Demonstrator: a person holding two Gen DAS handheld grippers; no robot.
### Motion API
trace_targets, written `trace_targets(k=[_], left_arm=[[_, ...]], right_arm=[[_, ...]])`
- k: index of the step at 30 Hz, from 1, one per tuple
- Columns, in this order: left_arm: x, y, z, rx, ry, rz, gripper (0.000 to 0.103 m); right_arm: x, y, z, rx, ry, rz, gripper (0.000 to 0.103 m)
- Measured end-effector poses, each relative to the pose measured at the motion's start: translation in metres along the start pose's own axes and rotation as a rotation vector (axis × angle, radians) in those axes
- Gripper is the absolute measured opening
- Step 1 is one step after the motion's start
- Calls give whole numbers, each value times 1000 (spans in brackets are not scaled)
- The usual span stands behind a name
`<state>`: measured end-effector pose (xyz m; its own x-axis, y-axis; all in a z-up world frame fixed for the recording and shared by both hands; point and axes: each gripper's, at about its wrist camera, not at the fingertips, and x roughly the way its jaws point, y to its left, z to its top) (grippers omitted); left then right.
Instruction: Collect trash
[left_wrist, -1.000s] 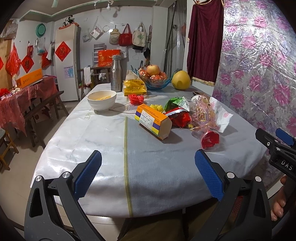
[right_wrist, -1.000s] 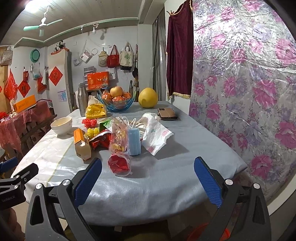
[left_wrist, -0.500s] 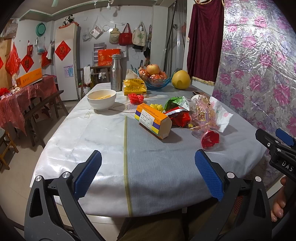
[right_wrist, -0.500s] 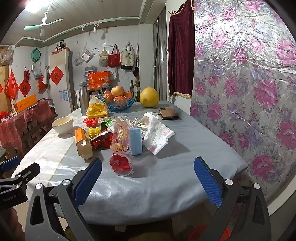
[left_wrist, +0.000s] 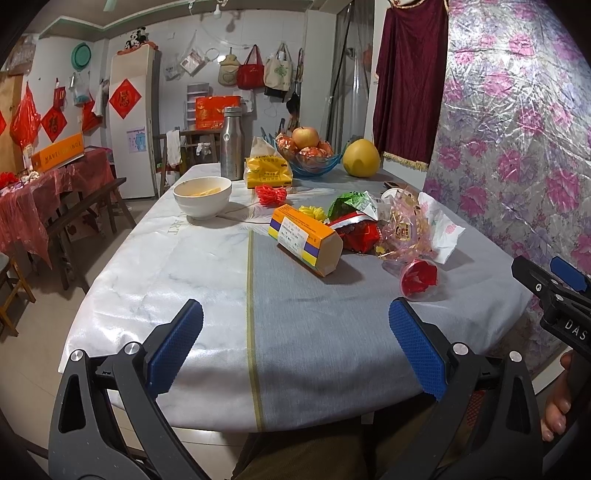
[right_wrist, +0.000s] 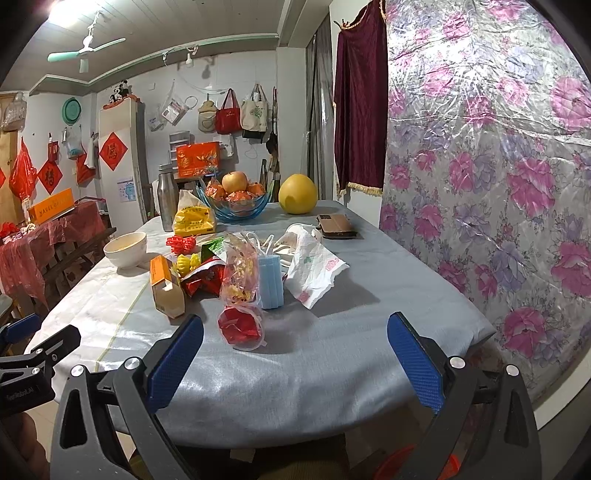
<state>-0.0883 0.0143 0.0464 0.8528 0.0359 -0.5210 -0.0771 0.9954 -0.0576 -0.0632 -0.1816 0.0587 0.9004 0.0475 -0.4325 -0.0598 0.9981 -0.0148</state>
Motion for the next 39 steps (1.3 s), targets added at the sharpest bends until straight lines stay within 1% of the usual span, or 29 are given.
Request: trace_targets(k=[39], left_arm=[[1,1,0,-2,10,-8,97]], right_arm=[[3,2,-1,0,9,9,98]])
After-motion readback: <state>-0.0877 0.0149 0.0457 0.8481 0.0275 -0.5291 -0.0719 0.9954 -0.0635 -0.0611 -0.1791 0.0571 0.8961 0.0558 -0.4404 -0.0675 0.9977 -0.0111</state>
